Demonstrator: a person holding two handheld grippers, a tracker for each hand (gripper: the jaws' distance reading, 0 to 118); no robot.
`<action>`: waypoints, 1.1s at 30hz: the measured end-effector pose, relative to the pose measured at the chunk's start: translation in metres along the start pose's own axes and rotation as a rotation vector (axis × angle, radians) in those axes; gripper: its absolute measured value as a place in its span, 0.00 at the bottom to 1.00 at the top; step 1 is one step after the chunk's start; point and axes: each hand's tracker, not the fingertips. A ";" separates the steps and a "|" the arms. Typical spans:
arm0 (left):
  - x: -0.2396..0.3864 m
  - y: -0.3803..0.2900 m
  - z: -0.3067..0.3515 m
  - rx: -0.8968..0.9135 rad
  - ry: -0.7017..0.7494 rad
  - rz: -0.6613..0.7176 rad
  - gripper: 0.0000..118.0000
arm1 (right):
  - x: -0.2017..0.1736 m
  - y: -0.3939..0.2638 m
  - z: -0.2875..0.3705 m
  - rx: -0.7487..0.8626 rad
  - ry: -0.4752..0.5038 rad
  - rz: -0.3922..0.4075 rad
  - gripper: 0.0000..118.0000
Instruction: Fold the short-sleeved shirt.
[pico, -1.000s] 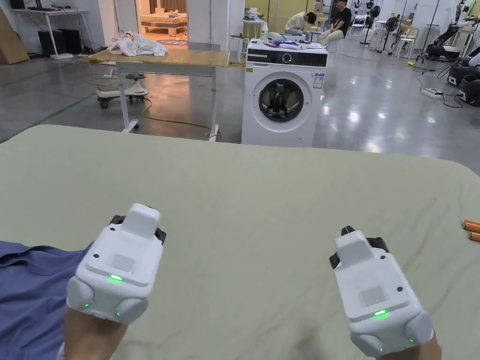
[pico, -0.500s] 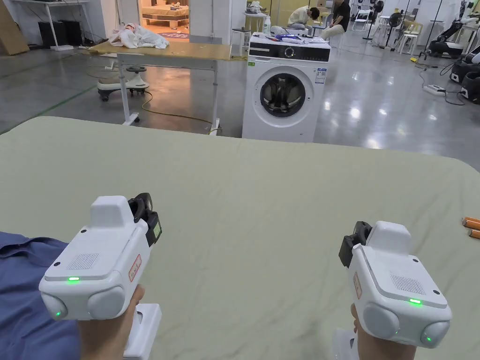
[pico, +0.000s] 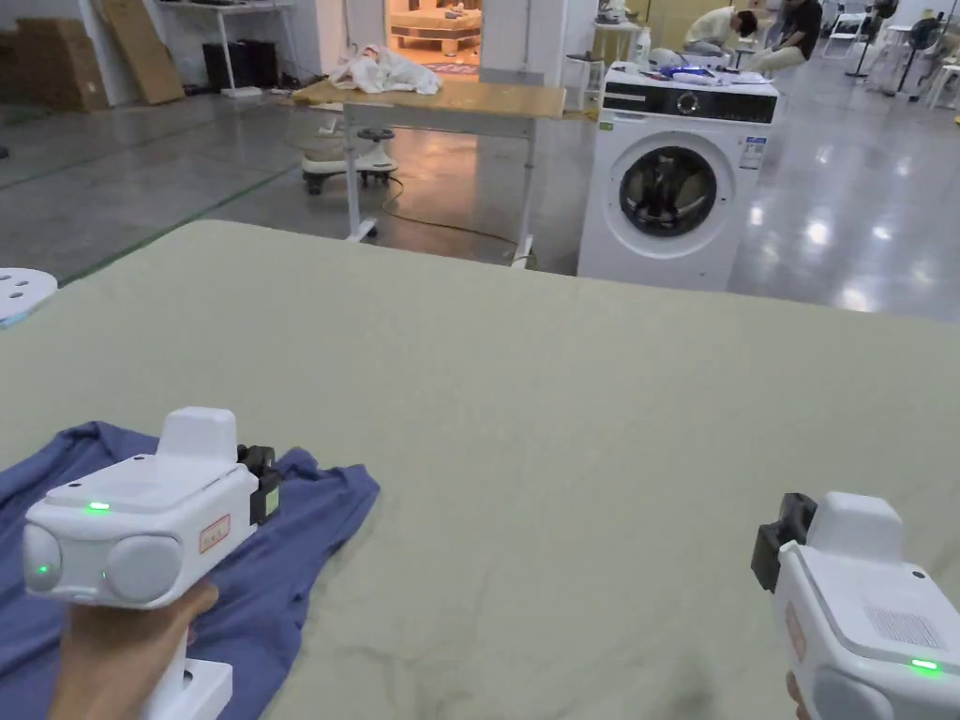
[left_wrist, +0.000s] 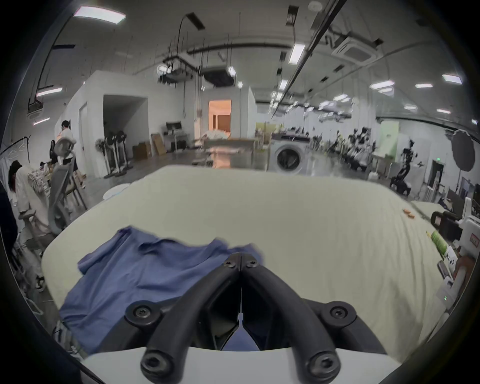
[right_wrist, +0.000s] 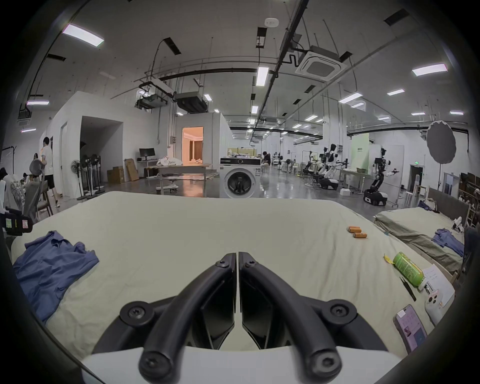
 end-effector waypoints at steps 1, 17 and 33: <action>-0.015 -0.002 0.001 -0.025 0.013 0.006 0.00 | -0.002 -0.002 -0.001 -0.005 0.005 0.002 0.01; -0.135 -0.065 -0.061 -0.513 0.036 0.034 0.79 | -0.022 -0.021 -0.016 -0.085 0.043 0.048 0.01; -0.128 -0.080 -0.067 -0.477 0.047 -0.051 0.00 | -0.024 -0.033 -0.019 -0.127 0.034 0.068 0.01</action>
